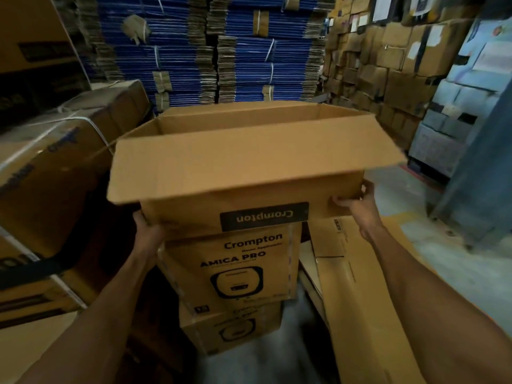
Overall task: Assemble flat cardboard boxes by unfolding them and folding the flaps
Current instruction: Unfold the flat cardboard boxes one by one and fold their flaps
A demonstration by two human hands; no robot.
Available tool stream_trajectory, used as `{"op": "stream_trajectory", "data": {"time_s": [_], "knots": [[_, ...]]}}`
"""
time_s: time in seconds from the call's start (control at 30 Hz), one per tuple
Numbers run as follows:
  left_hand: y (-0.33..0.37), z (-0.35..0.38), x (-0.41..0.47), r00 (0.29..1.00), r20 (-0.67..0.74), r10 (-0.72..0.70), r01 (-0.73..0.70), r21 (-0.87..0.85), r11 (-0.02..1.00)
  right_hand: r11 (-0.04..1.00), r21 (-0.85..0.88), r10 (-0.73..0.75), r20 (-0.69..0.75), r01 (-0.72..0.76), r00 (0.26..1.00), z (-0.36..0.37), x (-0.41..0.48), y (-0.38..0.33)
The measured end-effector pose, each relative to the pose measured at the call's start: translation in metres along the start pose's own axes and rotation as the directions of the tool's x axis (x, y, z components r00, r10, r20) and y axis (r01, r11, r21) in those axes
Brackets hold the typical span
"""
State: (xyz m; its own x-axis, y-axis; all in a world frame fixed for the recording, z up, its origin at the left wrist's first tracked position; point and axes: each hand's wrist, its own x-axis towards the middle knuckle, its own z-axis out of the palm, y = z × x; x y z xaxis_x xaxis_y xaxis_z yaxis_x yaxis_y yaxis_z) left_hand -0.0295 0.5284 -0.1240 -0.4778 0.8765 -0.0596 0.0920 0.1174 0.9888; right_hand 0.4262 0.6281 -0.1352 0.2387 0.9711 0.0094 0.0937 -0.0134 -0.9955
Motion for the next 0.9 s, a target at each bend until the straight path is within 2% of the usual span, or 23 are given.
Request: {"op": "stream_trajectory", "data": {"time_s": [0.1, 0.33, 0.5, 0.67, 0.8, 0.9], "knots": [[0.037, -0.010, 0.000, 0.994, -0.059, 0.090, -0.089, 0.017, 0.996, 0.997, -0.031, -0.065, -0.027, 0.064, 0.998, 0.003, 0.006, -0.028], [0.104, -0.035, 0.004, 0.970, -0.057, 0.235, -0.237, -0.044, 0.970, 0.977, -0.112, -0.191, -0.055, 0.184, 0.980, 0.007, 0.025, -0.085], [0.117, -0.051, 0.002, 0.971, -0.022, 0.240, -0.241, -0.054, 0.969, 0.973, -0.132, -0.196, -0.037, 0.190, 0.980, 0.011, 0.030, -0.112], [0.126, -0.046, -0.005, 0.964, -0.009, 0.267, -0.265, -0.161, 0.951, 0.980, -0.113, -0.169, -0.044, 0.163, 0.985, 0.007, 0.038, -0.118], [0.112, -0.032, -0.009, 0.965, 0.027, 0.261, -0.256, -0.122, 0.959, 0.991, 0.001, -0.131, -0.076, 0.132, 0.988, -0.004, 0.032, -0.088], [0.086, -0.027, -0.008, 0.980, 0.030, 0.196, -0.193, -0.087, 0.977, 0.992, 0.109, -0.066, -0.022, 0.068, 0.998, -0.010, 0.019, -0.060]]}}
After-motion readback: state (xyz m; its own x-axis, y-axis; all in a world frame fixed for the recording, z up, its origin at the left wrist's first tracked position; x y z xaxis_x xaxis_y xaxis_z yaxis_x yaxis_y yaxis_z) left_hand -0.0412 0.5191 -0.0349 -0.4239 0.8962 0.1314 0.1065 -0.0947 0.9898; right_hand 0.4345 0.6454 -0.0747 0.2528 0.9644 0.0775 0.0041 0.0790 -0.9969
